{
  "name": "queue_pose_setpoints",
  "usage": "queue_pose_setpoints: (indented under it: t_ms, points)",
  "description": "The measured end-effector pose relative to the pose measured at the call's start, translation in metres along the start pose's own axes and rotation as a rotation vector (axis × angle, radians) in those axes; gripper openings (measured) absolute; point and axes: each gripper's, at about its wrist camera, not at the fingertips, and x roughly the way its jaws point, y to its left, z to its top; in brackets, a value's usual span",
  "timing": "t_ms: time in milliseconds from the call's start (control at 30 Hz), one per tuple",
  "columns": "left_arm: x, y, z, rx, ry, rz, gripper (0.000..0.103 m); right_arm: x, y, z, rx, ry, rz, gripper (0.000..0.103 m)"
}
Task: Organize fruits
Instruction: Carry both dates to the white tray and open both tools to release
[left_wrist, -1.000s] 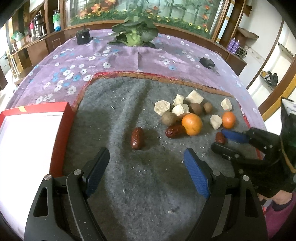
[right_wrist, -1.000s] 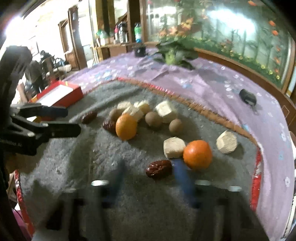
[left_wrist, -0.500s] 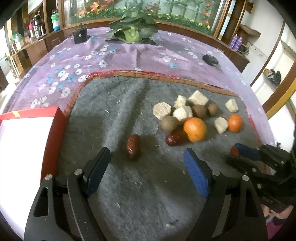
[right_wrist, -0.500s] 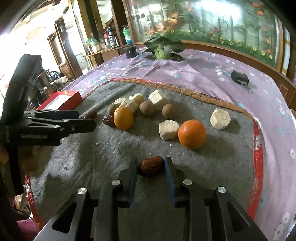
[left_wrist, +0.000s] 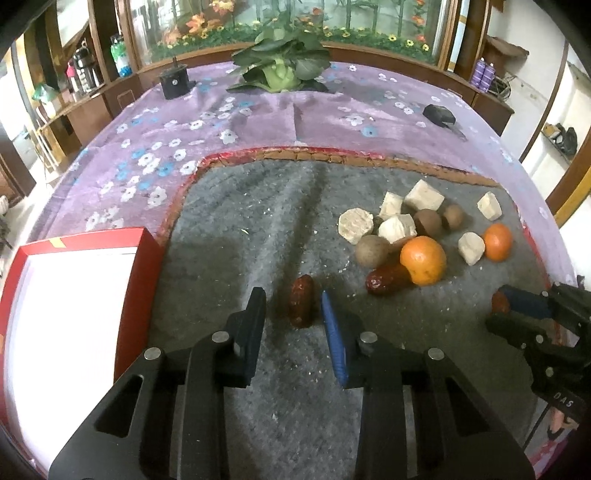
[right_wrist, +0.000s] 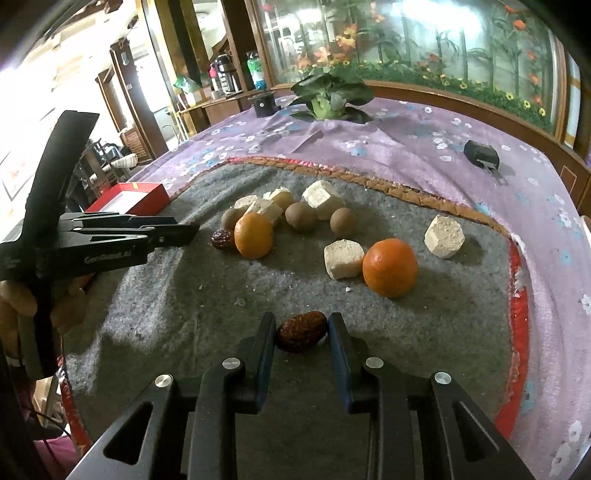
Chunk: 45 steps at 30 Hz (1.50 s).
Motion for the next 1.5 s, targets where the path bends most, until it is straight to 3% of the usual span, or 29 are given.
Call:
queue_pose_setpoints:
  t_ms: [367, 433, 533, 900, 1200, 1500]
  points:
    - [0.012, -0.007, 0.004, 0.018, 0.038, -0.009, 0.03, 0.001, 0.002, -0.001, -0.001, 0.01, -0.002, 0.028]
    - [0.01, -0.006, 0.002, 0.009, 0.034, -0.017, 0.015, 0.0, 0.005, -0.001, -0.007, 0.009, 0.002, 0.028]
    - [0.004, -0.004, -0.001, 0.004, 0.031, -0.05, 0.015, -0.002, 0.012, -0.001, -0.005, 0.007, 0.009, 0.028]
    - [-0.038, 0.008, -0.011, -0.018, -0.033, -0.063, 0.015, -0.009, 0.046, 0.01, 0.008, -0.024, 0.081, 0.028]
    - [-0.069, 0.046, -0.017, -0.076, -0.071, 0.017, 0.015, 0.0, 0.1, 0.038, -0.055, -0.042, 0.18, 0.028]
    - [-0.083, 0.113, -0.028, -0.188, -0.072, 0.104, 0.015, 0.026, 0.157, 0.078, -0.13, -0.033, 0.281, 0.028]
